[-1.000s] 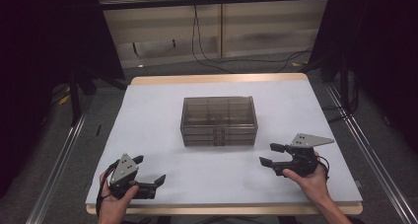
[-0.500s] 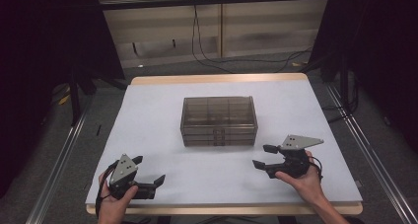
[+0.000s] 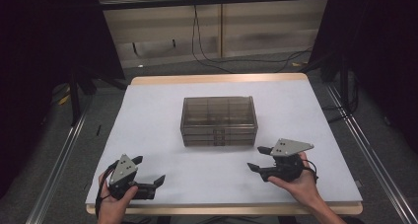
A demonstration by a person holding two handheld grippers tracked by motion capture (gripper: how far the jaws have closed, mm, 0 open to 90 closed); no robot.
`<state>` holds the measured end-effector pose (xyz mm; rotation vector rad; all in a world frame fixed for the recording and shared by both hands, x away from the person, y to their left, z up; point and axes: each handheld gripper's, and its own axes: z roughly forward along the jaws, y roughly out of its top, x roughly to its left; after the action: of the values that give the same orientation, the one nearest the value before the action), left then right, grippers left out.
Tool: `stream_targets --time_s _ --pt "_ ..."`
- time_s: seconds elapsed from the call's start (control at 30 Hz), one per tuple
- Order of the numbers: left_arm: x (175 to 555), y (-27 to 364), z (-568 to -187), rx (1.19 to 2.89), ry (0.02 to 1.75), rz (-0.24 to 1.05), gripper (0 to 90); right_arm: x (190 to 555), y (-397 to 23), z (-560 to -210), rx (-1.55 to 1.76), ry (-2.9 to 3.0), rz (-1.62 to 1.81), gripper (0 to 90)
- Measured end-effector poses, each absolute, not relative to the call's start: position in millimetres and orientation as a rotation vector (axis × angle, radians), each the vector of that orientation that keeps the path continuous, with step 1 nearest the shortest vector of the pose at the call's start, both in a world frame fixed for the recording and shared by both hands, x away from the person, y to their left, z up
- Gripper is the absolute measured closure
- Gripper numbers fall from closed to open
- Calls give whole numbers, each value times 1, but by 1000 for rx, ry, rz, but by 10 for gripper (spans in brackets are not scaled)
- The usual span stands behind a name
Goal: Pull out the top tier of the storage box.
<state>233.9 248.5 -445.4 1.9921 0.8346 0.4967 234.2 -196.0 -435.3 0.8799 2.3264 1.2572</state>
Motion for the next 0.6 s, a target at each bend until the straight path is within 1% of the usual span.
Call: stream_targets --time_s 0.33,0.47,0.5,0.53,0.6 --pt "234 248 -445 1989 838 494 19 231 -184 -436 820 2344 1171 398" --pt "234 249 -445 1994 831 501 19 230 -179 -436 779 2330 1115 444" --pt "234 249 -445 1994 831 501 19 230 -179 -436 779 2330 1115 444" --pt "234 249 -445 1993 832 497 19 230 -177 -436 754 2344 1110 475" --pt "235 249 -446 1992 832 495 19 230 -174 -437 729 2336 1074 490"
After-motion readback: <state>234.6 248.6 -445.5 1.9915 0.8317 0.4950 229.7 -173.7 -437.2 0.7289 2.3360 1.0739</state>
